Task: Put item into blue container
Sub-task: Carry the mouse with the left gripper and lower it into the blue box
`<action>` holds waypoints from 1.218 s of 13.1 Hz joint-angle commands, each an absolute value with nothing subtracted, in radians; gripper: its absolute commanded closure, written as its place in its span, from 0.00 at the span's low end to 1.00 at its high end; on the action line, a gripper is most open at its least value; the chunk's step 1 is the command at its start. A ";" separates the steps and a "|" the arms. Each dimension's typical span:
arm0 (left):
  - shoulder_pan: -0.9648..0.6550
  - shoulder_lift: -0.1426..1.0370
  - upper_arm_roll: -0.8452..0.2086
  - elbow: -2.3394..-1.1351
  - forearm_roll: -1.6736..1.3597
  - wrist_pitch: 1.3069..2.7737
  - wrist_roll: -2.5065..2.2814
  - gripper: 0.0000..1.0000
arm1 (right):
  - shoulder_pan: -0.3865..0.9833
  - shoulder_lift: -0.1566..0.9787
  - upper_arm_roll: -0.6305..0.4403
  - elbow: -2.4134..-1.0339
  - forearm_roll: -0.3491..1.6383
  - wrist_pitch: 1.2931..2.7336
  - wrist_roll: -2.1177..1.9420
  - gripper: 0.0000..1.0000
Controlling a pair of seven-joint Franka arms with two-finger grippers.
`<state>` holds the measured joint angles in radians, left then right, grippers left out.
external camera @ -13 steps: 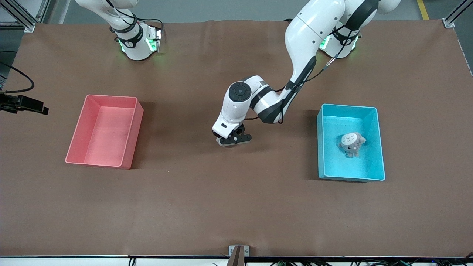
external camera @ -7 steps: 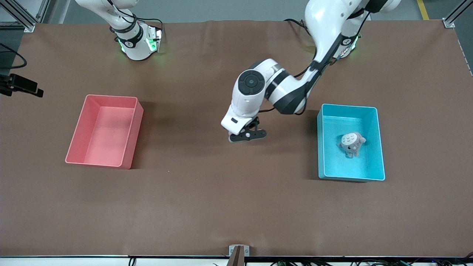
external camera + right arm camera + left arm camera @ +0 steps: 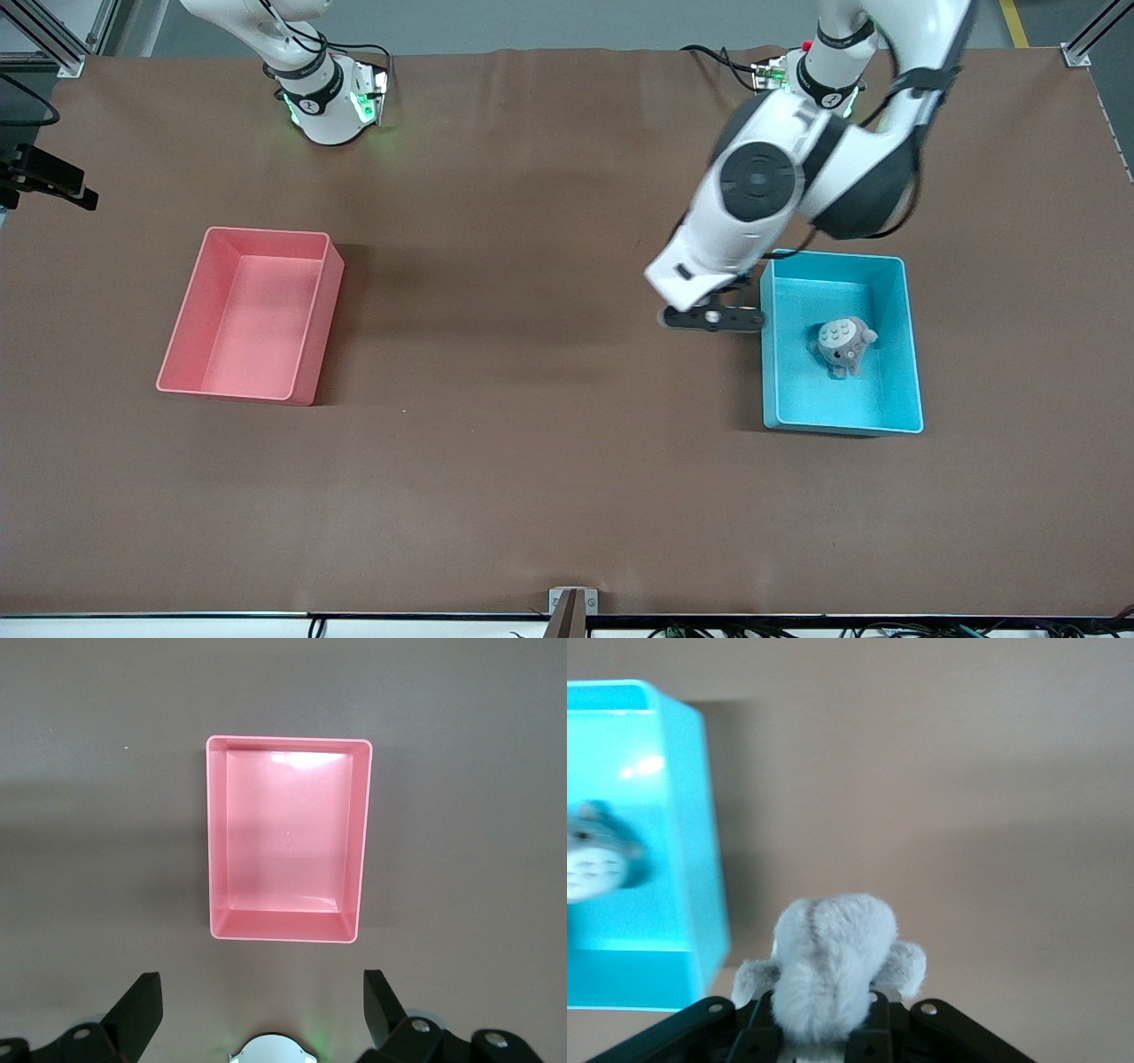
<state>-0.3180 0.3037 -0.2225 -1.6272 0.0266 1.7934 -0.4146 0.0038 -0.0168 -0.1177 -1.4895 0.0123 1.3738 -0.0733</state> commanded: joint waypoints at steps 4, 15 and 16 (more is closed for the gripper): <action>-0.120 0.114 -0.230 -1.951 0.009 1.885 -0.117 0.86 | 0.006 -0.069 -0.112 -1.525 -0.029 1.381 -0.084 0.00; 0.017 0.236 -0.227 -2.048 0.066 2.069 0.021 0.85 | 0.000 -0.098 -0.106 -1.519 -0.017 1.310 -0.086 0.00; 0.017 0.257 -0.227 -2.046 0.066 2.086 0.020 0.85 | 0.002 -0.097 -0.106 -1.519 -0.015 1.310 -0.084 0.00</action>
<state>0.0055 0.2249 -0.2196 -2.0478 0.0480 2.0522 0.0114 0.0038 -0.0709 -0.1143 -1.4899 -0.0161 1.3101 -0.0863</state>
